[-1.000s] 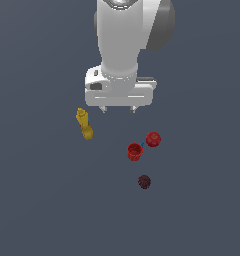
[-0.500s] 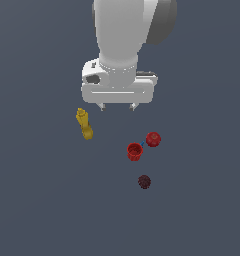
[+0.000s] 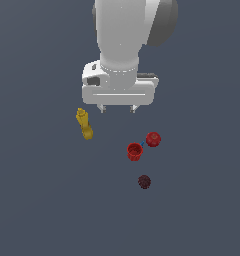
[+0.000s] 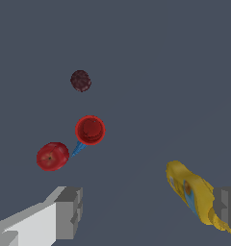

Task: Pick up a designated object from a clutter of objects.

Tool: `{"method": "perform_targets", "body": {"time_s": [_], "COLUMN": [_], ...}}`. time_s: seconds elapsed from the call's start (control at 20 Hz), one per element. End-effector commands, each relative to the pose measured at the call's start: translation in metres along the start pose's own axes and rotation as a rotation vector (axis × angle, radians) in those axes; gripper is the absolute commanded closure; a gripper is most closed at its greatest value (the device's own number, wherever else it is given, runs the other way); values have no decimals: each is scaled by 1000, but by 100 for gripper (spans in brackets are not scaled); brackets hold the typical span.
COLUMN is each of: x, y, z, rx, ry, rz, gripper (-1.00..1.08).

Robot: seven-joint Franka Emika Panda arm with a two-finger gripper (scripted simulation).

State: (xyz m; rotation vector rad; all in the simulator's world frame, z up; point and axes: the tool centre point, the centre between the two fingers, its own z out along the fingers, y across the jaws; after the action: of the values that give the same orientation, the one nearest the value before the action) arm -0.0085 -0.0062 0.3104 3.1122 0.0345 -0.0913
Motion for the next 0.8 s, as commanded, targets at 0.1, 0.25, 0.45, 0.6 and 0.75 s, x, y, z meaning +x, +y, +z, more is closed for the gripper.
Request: {"method": "perform_targets", "body": {"time_s": [0.1,0.25,0.45,0.6,0.75], "x": [12,24,44,62,81], "y": [-5,-10,-19,-29,-40], "z": [9,18,35,52,74], "rx": [-3,-6,-10,-12,-13], "ry": [2,6,11,17,23], "rz": [-29,-58,-109,-157,-211], "gripper": [-92,-92,-92,-92,-92]}}
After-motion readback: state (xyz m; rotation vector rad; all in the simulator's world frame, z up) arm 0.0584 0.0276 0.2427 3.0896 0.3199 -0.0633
